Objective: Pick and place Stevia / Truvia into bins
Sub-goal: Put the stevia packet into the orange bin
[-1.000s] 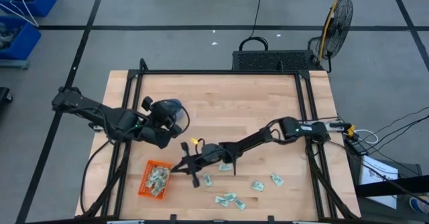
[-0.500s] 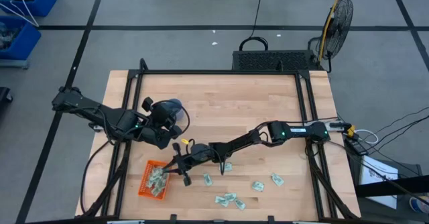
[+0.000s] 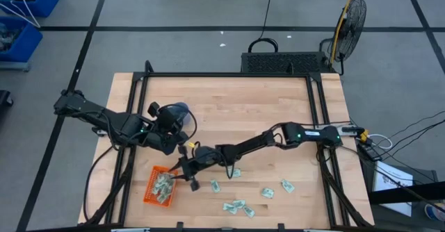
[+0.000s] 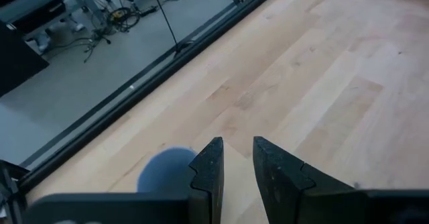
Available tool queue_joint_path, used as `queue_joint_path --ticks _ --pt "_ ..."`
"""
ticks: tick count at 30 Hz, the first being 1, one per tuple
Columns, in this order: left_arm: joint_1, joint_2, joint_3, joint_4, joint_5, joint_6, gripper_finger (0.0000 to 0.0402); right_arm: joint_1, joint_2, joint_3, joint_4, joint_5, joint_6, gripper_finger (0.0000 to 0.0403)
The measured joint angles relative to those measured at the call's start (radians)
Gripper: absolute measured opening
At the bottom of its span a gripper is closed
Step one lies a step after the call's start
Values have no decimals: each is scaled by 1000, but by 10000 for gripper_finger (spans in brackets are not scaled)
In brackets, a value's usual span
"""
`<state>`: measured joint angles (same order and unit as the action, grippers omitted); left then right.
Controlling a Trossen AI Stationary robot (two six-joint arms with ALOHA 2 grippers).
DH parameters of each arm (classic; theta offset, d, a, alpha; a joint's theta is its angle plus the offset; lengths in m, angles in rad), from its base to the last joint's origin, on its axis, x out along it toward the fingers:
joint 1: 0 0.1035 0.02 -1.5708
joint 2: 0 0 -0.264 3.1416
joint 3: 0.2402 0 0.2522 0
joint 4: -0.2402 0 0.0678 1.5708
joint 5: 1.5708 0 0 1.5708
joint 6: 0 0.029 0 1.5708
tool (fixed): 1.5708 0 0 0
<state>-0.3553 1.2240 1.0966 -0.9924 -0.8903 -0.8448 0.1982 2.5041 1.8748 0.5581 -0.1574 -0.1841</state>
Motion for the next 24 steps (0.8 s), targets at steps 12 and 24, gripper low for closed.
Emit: queue_joint_path --ticks 12,24 --pt "0 87 0 3 7 -2 88 23 -269 -103 -709 0 -28 78" --pt "4 118 0 27 22 2 88 78 -748 -556 -1052 0 439 62"
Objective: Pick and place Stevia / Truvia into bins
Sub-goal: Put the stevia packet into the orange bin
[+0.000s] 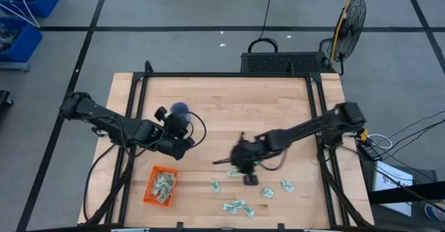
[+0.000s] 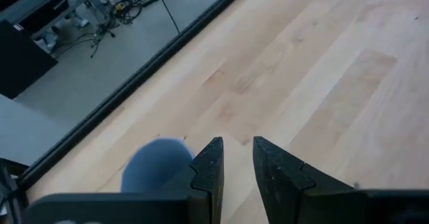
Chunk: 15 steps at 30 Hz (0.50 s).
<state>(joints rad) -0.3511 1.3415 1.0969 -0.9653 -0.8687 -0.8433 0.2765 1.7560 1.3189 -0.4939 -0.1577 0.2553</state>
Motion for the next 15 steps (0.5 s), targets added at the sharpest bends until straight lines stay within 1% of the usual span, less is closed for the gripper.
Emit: queue_joint_path --ticks 2,4,9,12,15 --pt "0 0 0 0 11 -1 88 31 -72 -88 -42 1 105 67" --pt "0 0 0 2 13 0 88 74 -138 -173 -41 1 212 74" --pt "6 0 0 24 13 2 88 186 -278 -339 -48 -5 544 95" --pt "15 0 0 52 12 3 88 246 -340 -412 -56 -4 738 108" --pt "25 0 0 58 12 3 88 303 -367 -478 -58 -3 896 116"
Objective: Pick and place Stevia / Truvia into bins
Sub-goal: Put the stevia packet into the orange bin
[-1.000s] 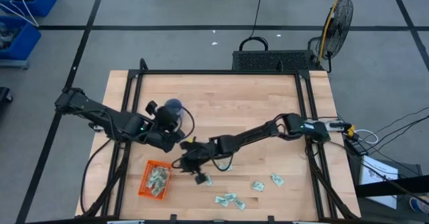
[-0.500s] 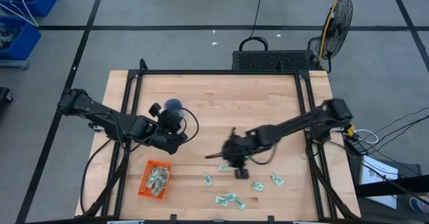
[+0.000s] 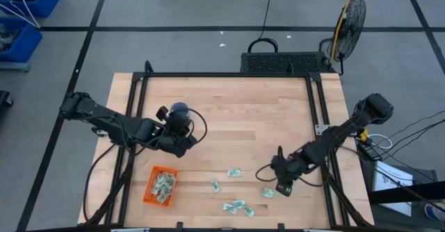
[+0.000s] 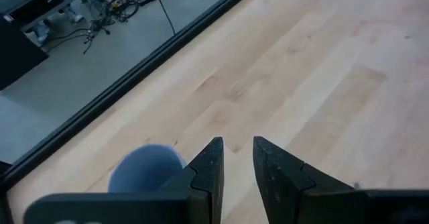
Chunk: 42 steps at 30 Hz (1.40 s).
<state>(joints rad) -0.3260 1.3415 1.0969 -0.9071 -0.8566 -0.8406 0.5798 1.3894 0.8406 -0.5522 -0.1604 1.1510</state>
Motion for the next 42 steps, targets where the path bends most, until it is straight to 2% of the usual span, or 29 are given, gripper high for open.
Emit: queue_joint_path --ticks 5,9,14,18,24,28,33,39,42 --pt "22 0 0 0 0 0 88 59 3 -85 4 1 149 118" --pt "37 0 0 0 0 8 88 66 4 -119 32 24 197 114" --pt "53 0 0 0 0 24 88 67 4 -142 101 85 199 114" --pt "62 0 0 -1 0 36 88 78 4 -185 198 86 199 114" --pt "75 0 0 -1 1 61 88 91 0 -228 212 96 194 114" --pt "79 0 0 0 1 61 88 90 0 -239 208 137 113 110" --pt "79 0 0 -1 1 60 88 86 1 -252 207 150 71 77" --pt "79 -1 0 -1 1 60 88 82 1 -258 213 154 72 14" --pt "79 -1 0 -1 2 60 88 79 -9 -260 230 152 76 7"
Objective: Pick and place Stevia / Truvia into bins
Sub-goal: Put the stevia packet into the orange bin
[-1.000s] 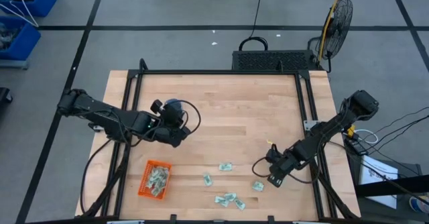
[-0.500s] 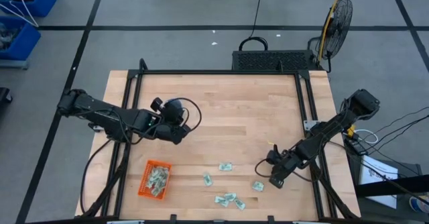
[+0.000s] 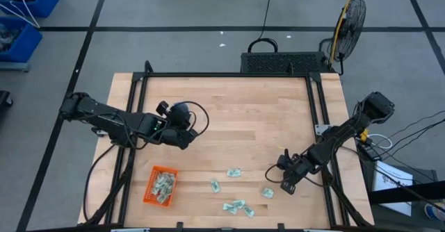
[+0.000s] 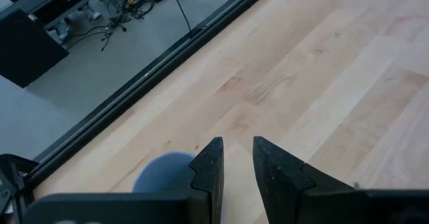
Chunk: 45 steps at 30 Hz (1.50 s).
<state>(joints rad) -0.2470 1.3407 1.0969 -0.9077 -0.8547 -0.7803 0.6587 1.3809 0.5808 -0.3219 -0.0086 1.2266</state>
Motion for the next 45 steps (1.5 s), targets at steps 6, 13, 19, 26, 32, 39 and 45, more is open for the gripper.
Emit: queue_joint_path --ticks 6,13,19,26,32,39,45 --pt "0 0 0 0 0 0 88 -34 -43 20 20 85 -43 9" --pt "0 0 0 -3 1 27 88 -135 -52 45 305 224 -381 5" --pt "0 0 0 -4 1 45 88 -260 9 48 681 223 -732 7" --pt "0 0 0 -5 0 77 88 -370 229 198 844 135 -968 8" --pt "0 0 0 -5 0 79 88 -398 466 508 848 33 -1180 8" --pt "0 0 0 -23 -4 80 88 -411 727 795 1023 79 -1264 8" --pt "3 -13 0 -127 -33 133 88 -409 889 892 1187 58 -1265 8"
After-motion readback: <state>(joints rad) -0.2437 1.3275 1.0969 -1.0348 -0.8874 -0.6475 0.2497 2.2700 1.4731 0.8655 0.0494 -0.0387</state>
